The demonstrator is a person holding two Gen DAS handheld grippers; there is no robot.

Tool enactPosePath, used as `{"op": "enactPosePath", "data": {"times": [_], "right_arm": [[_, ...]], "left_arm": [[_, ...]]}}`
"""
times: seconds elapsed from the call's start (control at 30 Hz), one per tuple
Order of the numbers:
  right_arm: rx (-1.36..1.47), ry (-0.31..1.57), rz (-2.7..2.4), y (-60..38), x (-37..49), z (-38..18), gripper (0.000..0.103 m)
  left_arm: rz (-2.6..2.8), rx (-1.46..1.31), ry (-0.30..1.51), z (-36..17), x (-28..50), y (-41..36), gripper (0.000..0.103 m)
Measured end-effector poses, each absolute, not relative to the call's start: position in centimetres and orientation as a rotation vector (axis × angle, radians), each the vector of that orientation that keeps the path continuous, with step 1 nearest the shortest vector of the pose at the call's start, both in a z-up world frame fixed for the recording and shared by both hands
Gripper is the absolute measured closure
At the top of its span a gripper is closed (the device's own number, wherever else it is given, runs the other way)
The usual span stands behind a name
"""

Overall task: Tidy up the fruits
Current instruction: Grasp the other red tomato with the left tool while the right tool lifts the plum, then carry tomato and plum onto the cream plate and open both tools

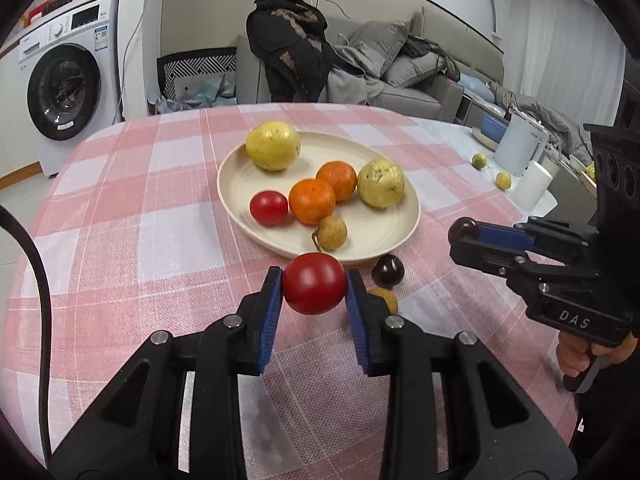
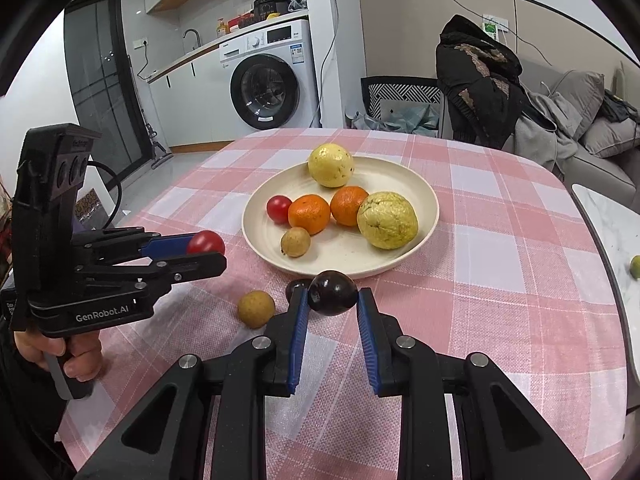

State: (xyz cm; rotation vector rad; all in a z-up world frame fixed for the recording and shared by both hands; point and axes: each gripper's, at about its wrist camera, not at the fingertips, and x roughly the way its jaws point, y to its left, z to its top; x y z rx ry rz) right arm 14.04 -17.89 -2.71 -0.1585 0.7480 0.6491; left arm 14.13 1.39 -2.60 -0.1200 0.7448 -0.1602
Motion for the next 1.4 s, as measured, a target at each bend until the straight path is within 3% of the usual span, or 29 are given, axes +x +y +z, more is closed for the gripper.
{"op": "enactPosePath", "data": {"times": [0.57,1.4], "right_arm": [[-0.094,0.715,0.609,-17.9,16.9,-1.6,0.077],[-0.042,0.809,0.592,-16.1,20.6,-4.3,0.077]], "left_arm": [[-0.094,-0.151,0.655,-0.5,16.8,2.9,0.074],[-0.083,-0.152,0.718,-3.7,19.5,2.7,0.074]]}}
